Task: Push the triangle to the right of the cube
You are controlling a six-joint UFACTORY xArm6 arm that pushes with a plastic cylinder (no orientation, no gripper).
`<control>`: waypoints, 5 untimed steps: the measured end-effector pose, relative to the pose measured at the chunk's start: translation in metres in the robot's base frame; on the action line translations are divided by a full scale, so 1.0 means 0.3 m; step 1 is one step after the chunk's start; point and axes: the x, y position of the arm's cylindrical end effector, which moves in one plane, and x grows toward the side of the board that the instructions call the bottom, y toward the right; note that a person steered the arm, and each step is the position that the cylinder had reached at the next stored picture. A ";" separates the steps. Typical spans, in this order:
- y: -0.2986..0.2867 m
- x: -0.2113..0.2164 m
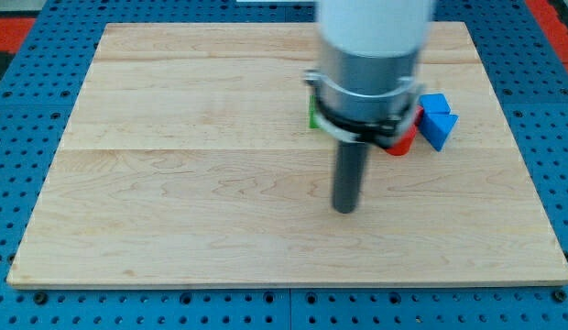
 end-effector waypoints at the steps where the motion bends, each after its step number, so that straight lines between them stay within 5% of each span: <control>1: 0.203 -0.027; 5: 0.392 -0.331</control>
